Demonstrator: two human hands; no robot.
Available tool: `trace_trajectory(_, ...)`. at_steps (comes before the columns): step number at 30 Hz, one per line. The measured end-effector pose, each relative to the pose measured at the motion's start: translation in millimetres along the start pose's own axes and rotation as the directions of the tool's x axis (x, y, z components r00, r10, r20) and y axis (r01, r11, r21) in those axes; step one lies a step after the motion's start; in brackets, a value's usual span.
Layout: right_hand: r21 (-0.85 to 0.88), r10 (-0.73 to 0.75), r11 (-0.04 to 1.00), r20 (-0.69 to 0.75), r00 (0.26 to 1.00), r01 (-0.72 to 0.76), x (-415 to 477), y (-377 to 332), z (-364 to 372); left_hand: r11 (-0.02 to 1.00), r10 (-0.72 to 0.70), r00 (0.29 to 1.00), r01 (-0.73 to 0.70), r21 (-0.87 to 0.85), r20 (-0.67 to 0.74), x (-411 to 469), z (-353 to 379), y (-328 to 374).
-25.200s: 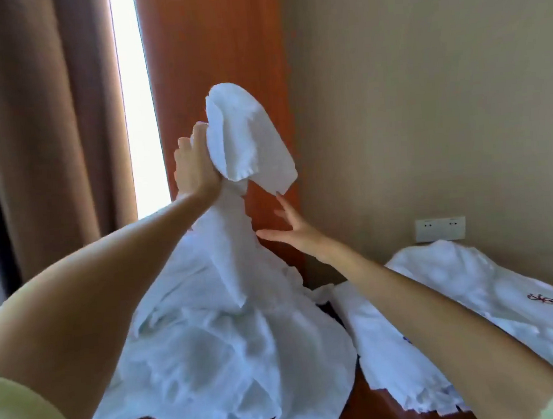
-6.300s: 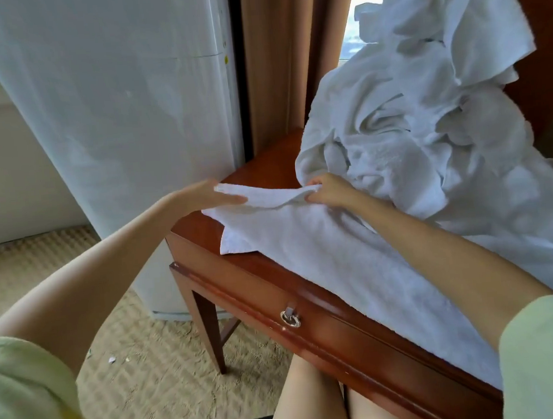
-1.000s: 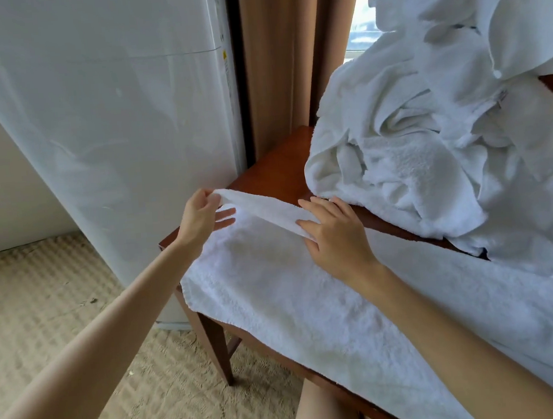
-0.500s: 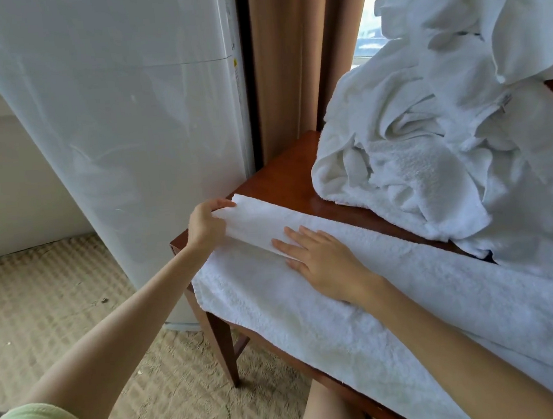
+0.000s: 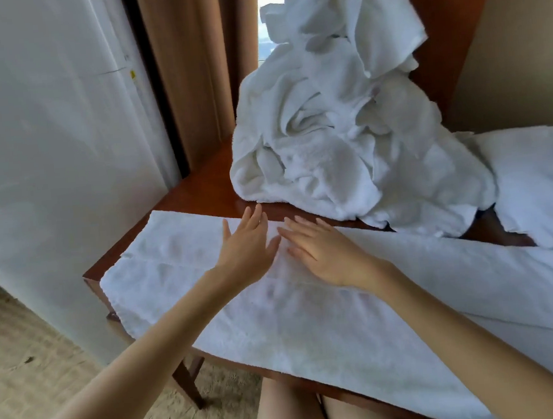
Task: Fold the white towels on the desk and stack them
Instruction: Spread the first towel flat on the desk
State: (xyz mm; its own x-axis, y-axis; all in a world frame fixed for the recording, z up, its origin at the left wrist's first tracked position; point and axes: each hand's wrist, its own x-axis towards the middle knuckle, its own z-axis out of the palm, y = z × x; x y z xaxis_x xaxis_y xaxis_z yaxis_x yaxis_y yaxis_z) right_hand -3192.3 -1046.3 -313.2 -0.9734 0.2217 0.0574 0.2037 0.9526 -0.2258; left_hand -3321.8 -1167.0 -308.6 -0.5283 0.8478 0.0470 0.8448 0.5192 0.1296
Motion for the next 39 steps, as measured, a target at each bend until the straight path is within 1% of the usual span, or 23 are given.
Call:
trace_trajectory(2, -0.093, 0.061, 0.994, -0.045, 0.997, -0.065, -36.0, 29.9, -6.0, 0.989, 0.144, 0.989, -0.145, -0.023, -0.037, 0.0, 4.9, 45.3)
trace_trajectory(4, -0.156, 0.16, 0.973, -0.08, 0.984, -0.171, -73.2, 58.7, -12.2, 0.954, 0.296, 0.954, -0.297, -0.031, -0.039, -0.4, 12.9, 91.9)
trace_trajectory(6, -0.185, 0.271, 0.939, -0.12, 0.955, -0.29, -113.2, 85.7, -17.1, 0.913, 0.407, 0.913, -0.407, -0.023, 0.009, -0.3, 25.1, 133.2)
trace_trajectory(8, -0.156, 0.342, 0.919, -0.145, 0.928, -0.363, -151.8, 107.5, -18.7, 0.875, 0.484, 0.872, -0.482, -0.046, 0.073, -1.0, 38.9, 163.8)
trace_trajectory(10, -0.021, 0.381, 0.921, -0.141, 0.914, -0.388, -183.2, 122.8, -17.9, 0.848, 0.53, 0.845, -0.525, -0.077, 0.073, -0.5, 50.3, 177.9)
trace_trajectory(12, 0.081, 0.42, 0.907, -0.11, 0.901, -0.413, -208.0, 137.9, -18.6, 0.841, 0.538, 0.842, -0.533, -0.096, 0.044, 2.3, 56.8, 178.6)
trace_trajectory(14, 0.083, 0.476, 0.879, -0.069, 0.877, -0.47, -229.4, 157.3, -22.5, 0.842, 0.536, 0.844, -0.531, -0.093, 0.03, 4.5, 59.2, 175.8)
trace_trajectory(17, 0.08, 0.529, 0.849, -0.094, 0.844, -0.523, -250.2, 183.2, -30.8, 0.846, 0.531, 0.847, -0.526, -0.083, 0.044, 4.3, 56.8, 177.2)
trace_trajectory(20, 0.127, 0.512, 0.858, -0.12, 0.851, -0.498, -252.0, 191.5, -32.4, 0.855, 0.517, 0.853, -0.513, -0.071, 0.072, 2.7, 54.7, 179.9)
trace_trajectory(23, 0.316, 0.497, 0.848, -0.196, 0.845, -0.425, -257.0, 182.4, -38.1, 0.873, 0.488, 0.861, -0.485, -0.058, 0.145, -0.1, 47.7, 192.3)
trace_trajectory(24, 0.342, 0.493, 0.849, -0.235, 0.838, -0.403, -264.1, 177.3, -40.3, 0.868, 0.497, 0.857, -0.494, -0.059, 0.138, -3.9, 45.0, 201.2)
trace_trajectory(25, 0.336, 0.488, 0.856, -0.274, 0.829, -0.393, -273.9, 171.0, -41.7, 0.847, 0.532, 0.841, -0.527, -0.07, 0.099, -10.0, 43.3, 211.9)
trace_trajectory(26, 0.317, 0.48, 0.866, -0.308, 0.821, -0.387, -286.0, 163.2, -41.5, 0.805, 0.591, 0.805, -0.586, -0.092, 0.043, -18.8, 42.3, 224.3)
trace_trajectory(27, 0.287, 0.465, 0.879, -0.337, 0.819, -0.381, -299.1, 153.7, -39.3, 0.742, 0.663, 0.748, -0.66, -0.115, -0.011, -30.6, 42.6, 237.2)
trace_trajectory(29, 0.194, 0.408, 0.913, -0.407, 0.817, -0.359, -326.5, 132.5, -30.1, 0.589, 0.796, 0.602, -0.795, -0.145, -0.07, -60.3, 46.4, 260.4)
trace_trajectory(31, 0.111, 0.354, 0.931, -0.493, 0.794, -0.347, -354.4, 112.7, -17.6, 0.466, 0.869, 0.483, -0.872, -0.151, -0.108, -86.3, 52.5, 275.5)
trace_trajectory(32, 0.096, 0.347, 0.931, -0.528, 0.775, -0.351, -367.8, 104.1, -11.6, 0.433, 0.884, 0.449, -0.892, -0.133, -0.134, -94.3, 56.3, 279.0)
trace_trajectory(33, 0.079, 0.339, 0.931, -0.555, 0.76, -0.357, -380.4, 97.7, -5.8, 0.424, 0.886, 0.437, -0.899, -0.109, -0.155, -99.0, 59.2, 280.7)
trace_trajectory(34, 0.042, 0.322, 0.93, -0.568, 0.757, -0.365, -391.0, 93.1, 0.5, 0.435, 0.88, 0.444, -0.896, -0.09, -0.171, -101.8, 61.1, 280.8)
trace_trajectory(37, -0.13, 0.264, 0.913, -0.535, 0.803, -0.387, -405.3, 89.1, 16.0, 0.462, 0.861, 0.467, -0.884, -0.076, -0.203, -104.7, 62.8, 279.0)
trace_trajectory(39, -0.169, 0.233, 0.906, -0.564, 0.792, -0.387, -404.4, 89.9, 19.2, 0.467, 0.862, 0.47, -0.882, -0.062, -0.19, -107.3, 62.2, 279.4)
